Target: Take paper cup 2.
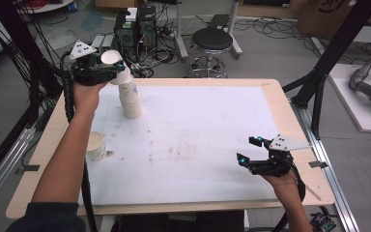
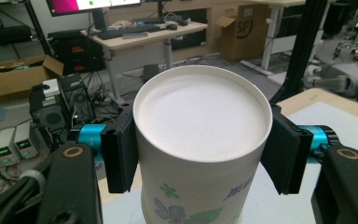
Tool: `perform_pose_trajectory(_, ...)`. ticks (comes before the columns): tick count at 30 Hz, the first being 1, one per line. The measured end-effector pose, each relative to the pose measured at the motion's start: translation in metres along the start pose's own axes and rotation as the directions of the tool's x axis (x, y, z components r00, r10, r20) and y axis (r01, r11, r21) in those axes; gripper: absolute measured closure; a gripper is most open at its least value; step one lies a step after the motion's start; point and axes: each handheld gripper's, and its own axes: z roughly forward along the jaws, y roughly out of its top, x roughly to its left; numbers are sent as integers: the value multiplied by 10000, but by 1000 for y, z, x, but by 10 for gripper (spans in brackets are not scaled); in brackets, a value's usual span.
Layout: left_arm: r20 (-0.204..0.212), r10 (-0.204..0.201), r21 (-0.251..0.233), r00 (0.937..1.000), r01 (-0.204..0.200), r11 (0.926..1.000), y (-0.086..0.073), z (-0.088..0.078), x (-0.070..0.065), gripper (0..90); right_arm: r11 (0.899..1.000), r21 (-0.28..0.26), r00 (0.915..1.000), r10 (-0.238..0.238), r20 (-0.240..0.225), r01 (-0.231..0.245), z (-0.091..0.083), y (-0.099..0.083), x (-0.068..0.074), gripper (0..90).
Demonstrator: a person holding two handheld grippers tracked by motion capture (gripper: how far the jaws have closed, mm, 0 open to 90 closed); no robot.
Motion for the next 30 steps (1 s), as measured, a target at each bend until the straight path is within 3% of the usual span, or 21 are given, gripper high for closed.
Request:
perform_pose_trajectory(7,498,69,-370,9987,-50,9993,3,-16,-12,366,10000,-68,10000,-19,-23,19,0,1,0,200)
perform_pose_trajectory(12,1107,199,-529,9937,-142,9985,-2,-28,-24,366,10000,10,9999,-72,-122,73,2,2,1,200)
perform_pose_trajectory(16,1664,363,-577,9854,-270,9980,-9,-35,-38,365,10000,14,9999,-68,-148,68,3,2,1,200)
perform_pose_trajectory(17,1964,311,-602,9800,-196,9980,-14,-38,-44,365,9999,56,9998,-108,-172,109,4,2,1,200)
perform_pose_trajectory(18,1964,311,-602,9800,-196,9980,-14,-38,-44,365,9999,67,9997,-157,-197,158,5,3,1,199)
perform_pose_trajectory(21,2461,460,-421,9681,-368,9984,-30,-40,-60,365,9993,255,9992,-280,-287,287,9,4,3,200)
perform_pose_trajectory(22,2461,460,-421,9681,-368,9984,-30,-40,-60,365,9991,274,9990,-310,-308,319,10,4,4,199)
perform_pose_trajectory(25,2828,415,-284,9583,-349,9990,-42,-43,-71,365,9987,412,9991,-294,-316,306,12,2,5,200)
perform_pose_trajectory(26,3059,330,-195,9515,-284,9994,-49,-45,-79,365,9987,452,9993,-219,-318,233,12,1,6,199)
perform_pose_trajectory(27,3059,330,-195,9515,-284,9994,-49,-45,-79,365,9988,466,9993,-150,-341,166,12,0,6,200)
perform_pose_trajectory(30,3386,273,-86,9405,-259,9996,-57,-47,-89,365,9984,539,9987,-160,-488,186,12,0,9,199)
